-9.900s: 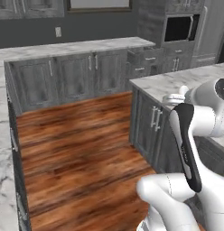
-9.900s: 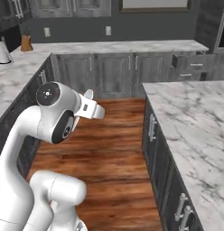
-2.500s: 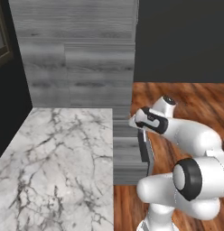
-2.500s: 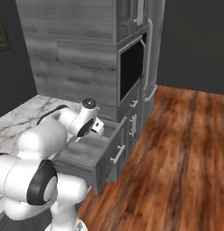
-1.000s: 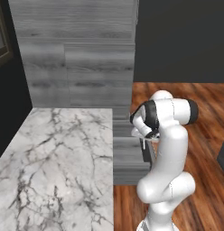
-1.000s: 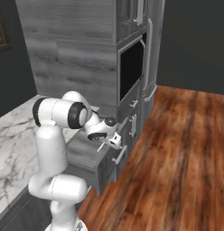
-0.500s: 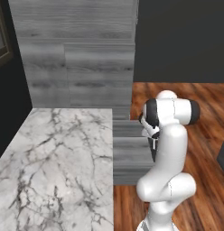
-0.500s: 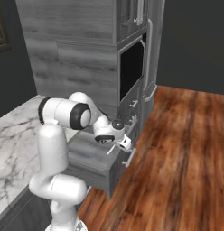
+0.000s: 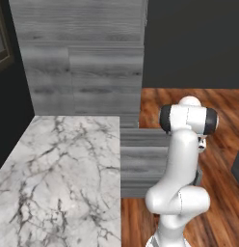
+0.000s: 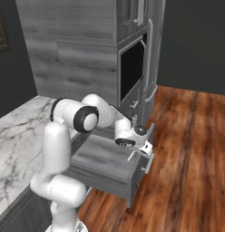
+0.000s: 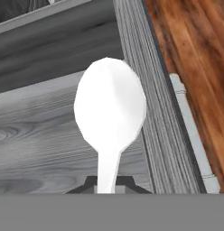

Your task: Pick up the metallic utensils from the counter and place them in the open drawer. Make sure not to pick up any wooden utensils.

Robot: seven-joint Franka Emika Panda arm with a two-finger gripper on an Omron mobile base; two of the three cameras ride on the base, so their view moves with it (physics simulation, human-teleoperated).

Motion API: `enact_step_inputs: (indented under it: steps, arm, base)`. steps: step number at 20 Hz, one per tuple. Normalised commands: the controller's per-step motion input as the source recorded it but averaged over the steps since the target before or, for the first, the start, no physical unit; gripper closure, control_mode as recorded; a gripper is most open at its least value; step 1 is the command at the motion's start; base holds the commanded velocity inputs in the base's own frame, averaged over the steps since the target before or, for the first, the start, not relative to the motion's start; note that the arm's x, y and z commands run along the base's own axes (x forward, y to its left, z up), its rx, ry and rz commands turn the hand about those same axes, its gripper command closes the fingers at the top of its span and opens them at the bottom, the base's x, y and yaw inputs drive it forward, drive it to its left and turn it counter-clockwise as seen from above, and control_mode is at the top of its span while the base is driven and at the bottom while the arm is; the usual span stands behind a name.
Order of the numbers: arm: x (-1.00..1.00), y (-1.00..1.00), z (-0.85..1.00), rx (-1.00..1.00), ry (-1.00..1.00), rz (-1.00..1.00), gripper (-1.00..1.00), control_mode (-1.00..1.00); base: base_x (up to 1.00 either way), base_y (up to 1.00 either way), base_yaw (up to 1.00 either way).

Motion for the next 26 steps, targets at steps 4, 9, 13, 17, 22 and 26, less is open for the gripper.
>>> enact_step_inputs:
  steps: [4,9,13,17,22,26]
  arm:
    - [-0.11,0.41,0.08,0.00,0.00,0.00,1.00,-1.00]
    - [-0.16,0.89,0.62,-0.01,0.00,0.00,1.00,-1.00]
    - [0.05,0.80,0.34,-0.09,0.02,0.00,1.00,-1.00]
    - [0.21,0.82,-0.01,-0.09,0.07,0.00,1.00,-1.00]
    - [0.26,0.42,-0.17,-0.02,0.10,0.00,1.00,-1.00]
    - [0.35,0.01,-0.22,-0.01,0.10,0.00,1.00,-1.00]
  base:
    - [0.00,0.00,0.00]
    - [0.00,0.00,0.00]
    - [0.00,0.00,0.00]
    - [0.00,0.00,0.00]
    - [0.00,0.00,0.00]
    - [0.00,0.00,0.00]
